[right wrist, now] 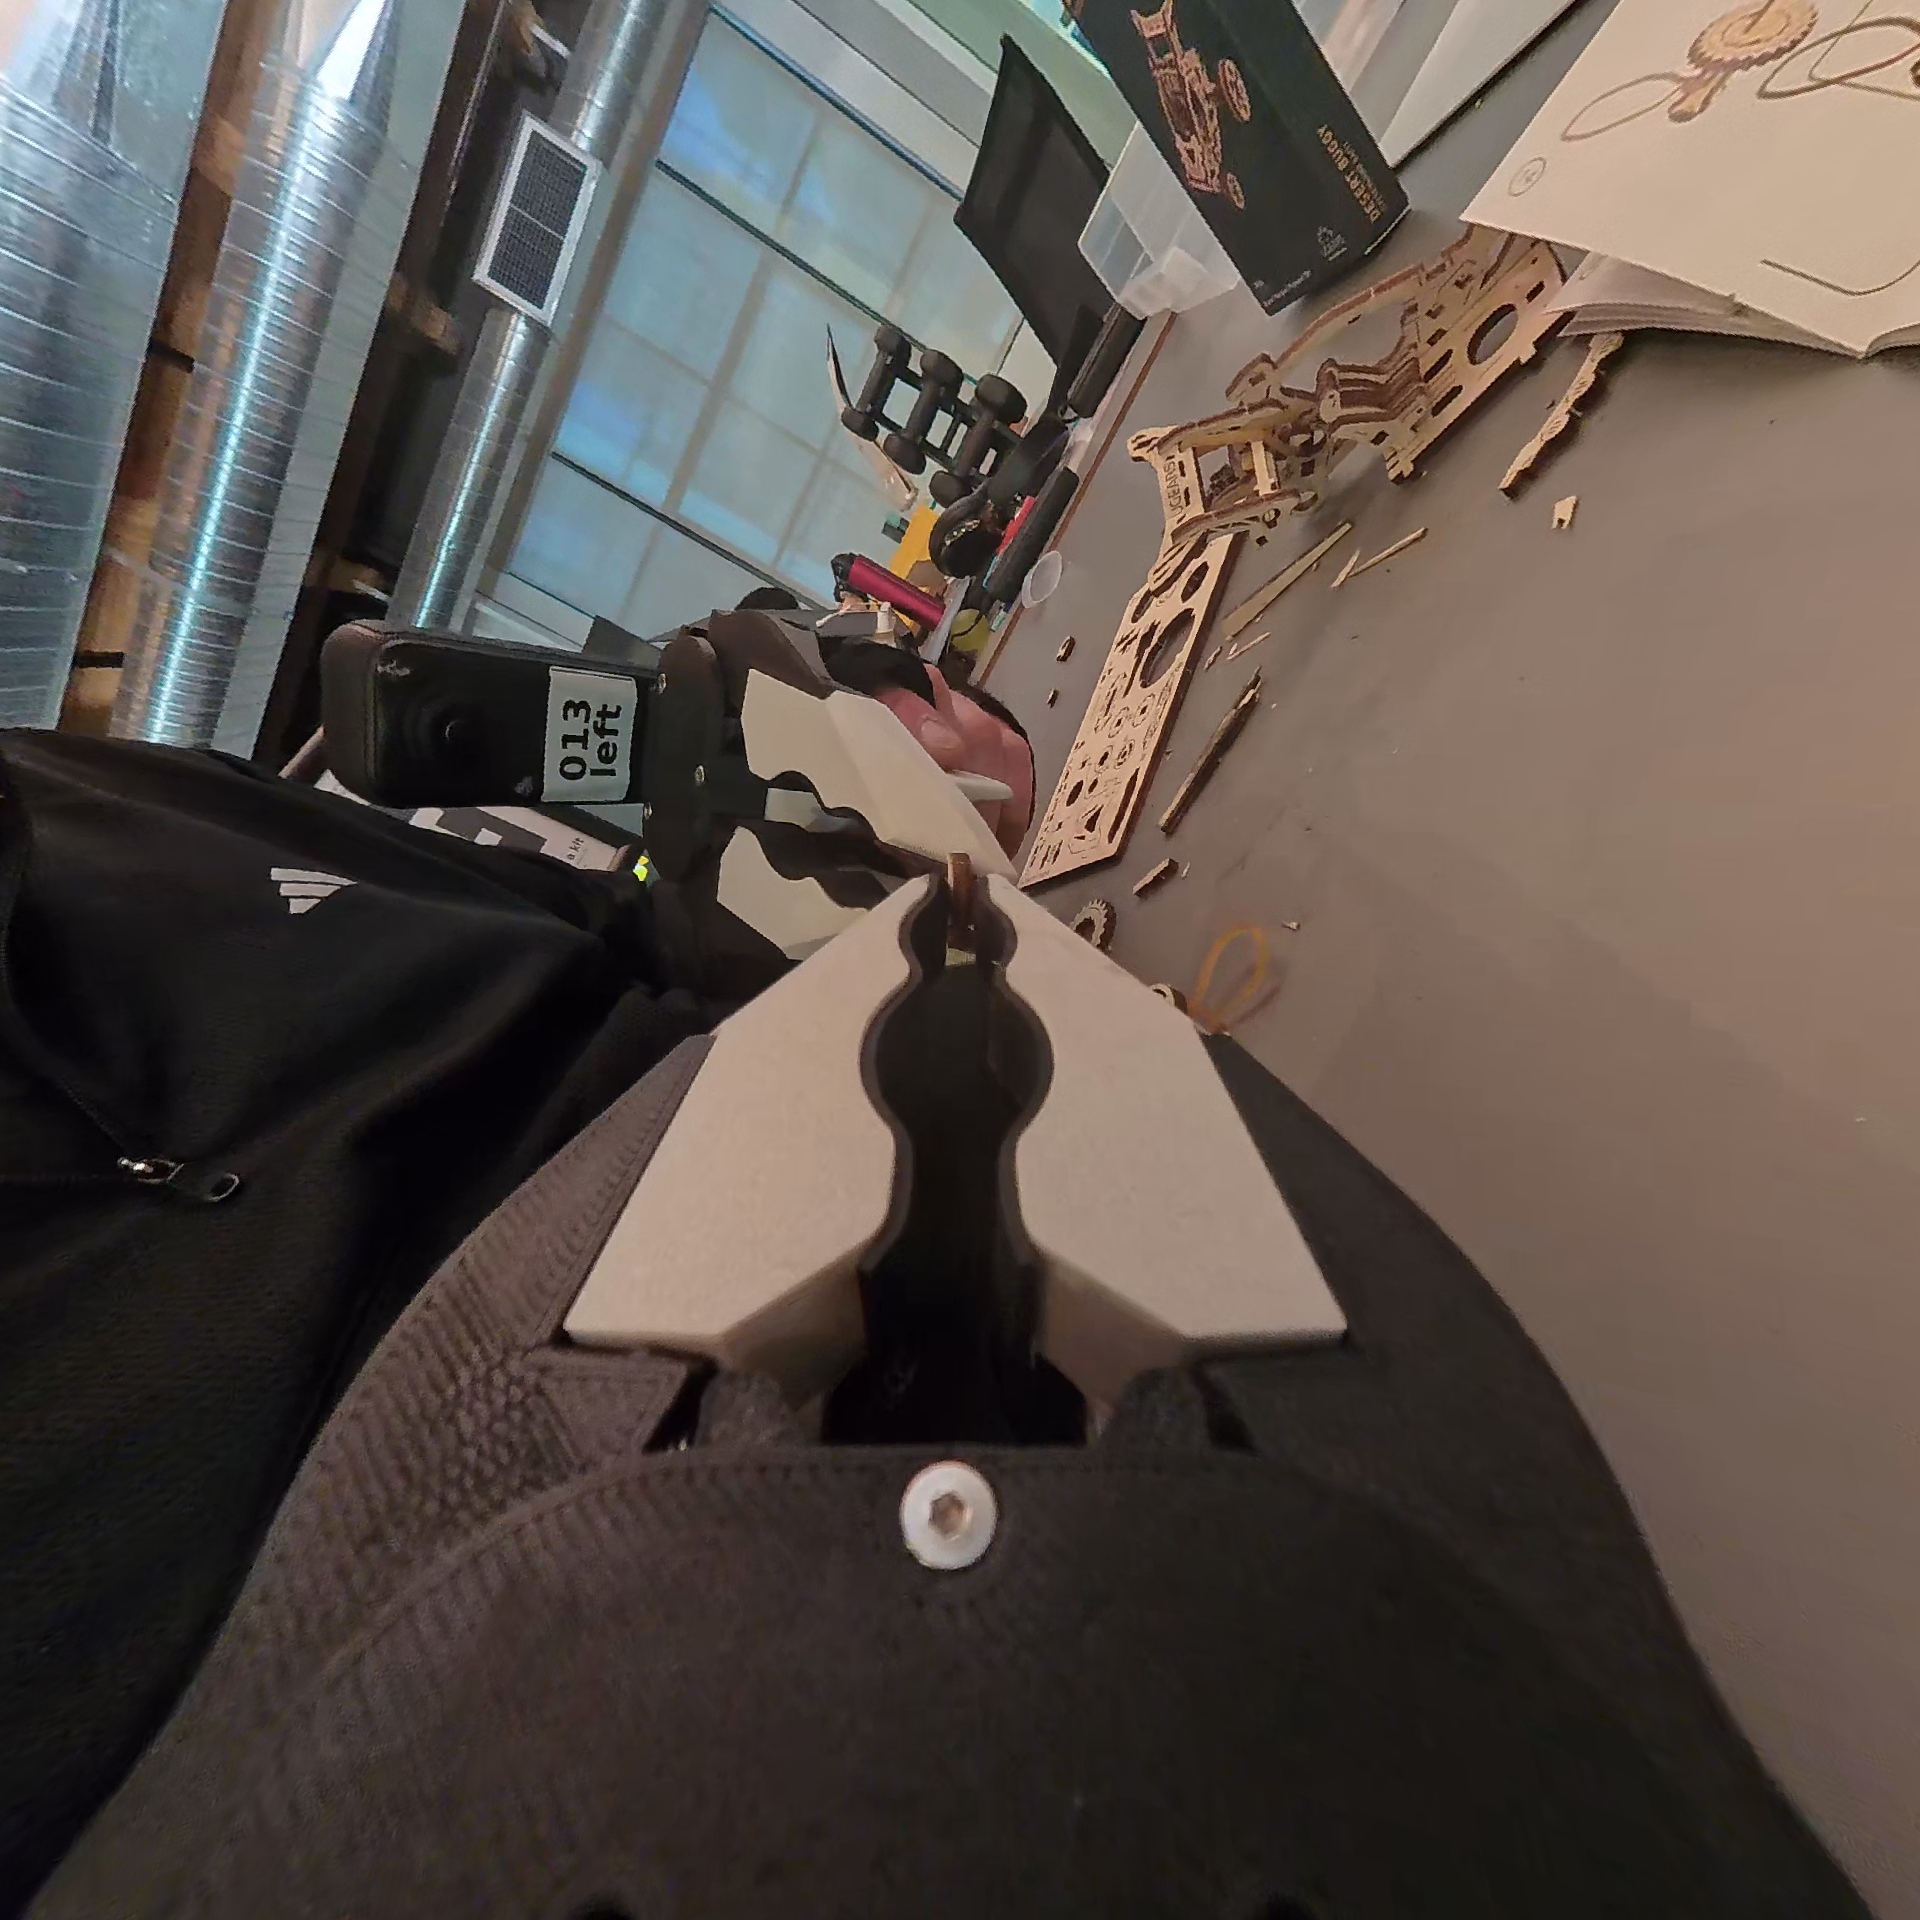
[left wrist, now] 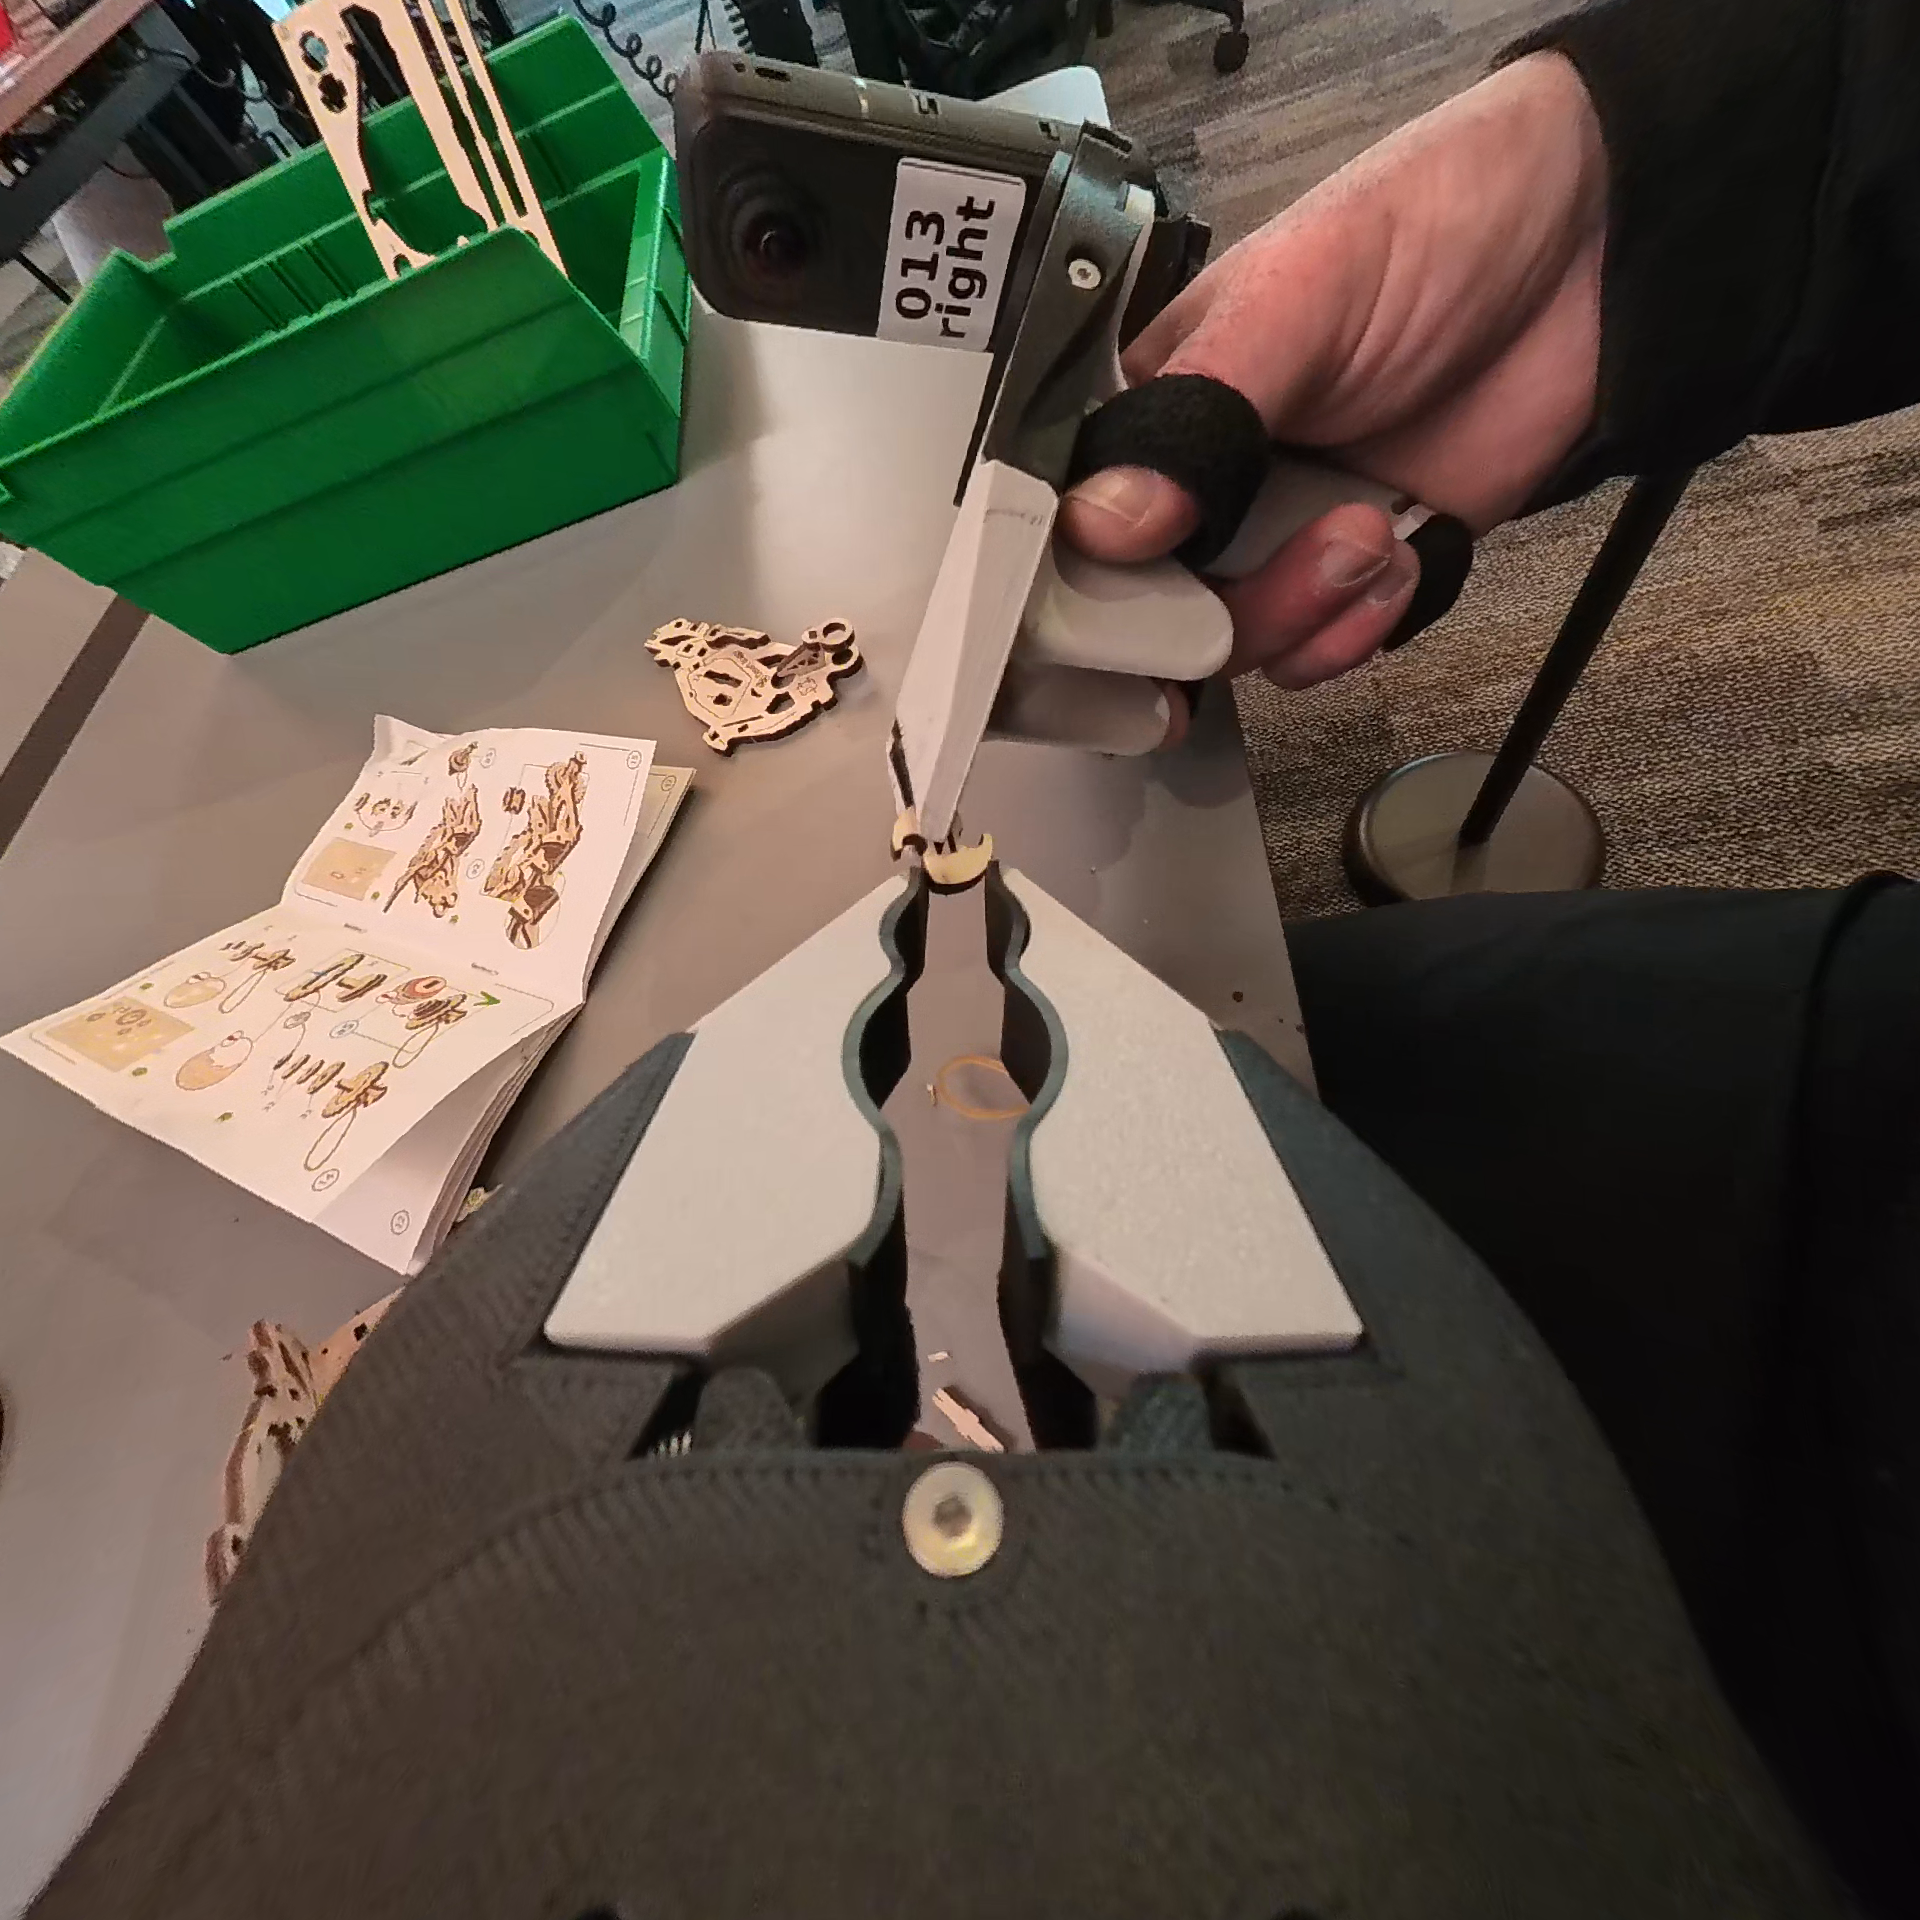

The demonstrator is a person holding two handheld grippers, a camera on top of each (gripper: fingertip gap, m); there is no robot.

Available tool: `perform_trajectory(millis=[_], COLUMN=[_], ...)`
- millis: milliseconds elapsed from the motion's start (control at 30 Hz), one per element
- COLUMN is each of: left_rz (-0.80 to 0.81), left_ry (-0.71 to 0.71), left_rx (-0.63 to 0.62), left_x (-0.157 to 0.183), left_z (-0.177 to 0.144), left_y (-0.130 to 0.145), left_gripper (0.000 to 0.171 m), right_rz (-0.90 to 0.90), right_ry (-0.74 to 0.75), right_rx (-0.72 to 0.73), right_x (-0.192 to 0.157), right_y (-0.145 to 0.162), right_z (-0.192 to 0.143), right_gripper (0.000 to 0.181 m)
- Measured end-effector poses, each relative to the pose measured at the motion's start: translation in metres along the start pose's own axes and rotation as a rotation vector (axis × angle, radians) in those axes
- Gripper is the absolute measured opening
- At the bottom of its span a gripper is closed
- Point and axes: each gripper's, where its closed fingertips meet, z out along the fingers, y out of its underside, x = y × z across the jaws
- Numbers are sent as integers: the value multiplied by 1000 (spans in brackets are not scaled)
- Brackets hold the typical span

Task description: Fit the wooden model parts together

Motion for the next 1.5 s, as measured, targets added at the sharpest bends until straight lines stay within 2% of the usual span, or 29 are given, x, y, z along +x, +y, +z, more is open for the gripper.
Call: perform_trajectory(millis=[1500], left_rz=[-103], left_ry=[38], left_rx=[42], left_x=[6], left_z=[-7], left_y=[4], left_gripper=[7], right_rz=[-39], right_ry=[49], right_rx=[-31], right_x=[3], right_y=[1], right_z=[1], right_gripper=[4])
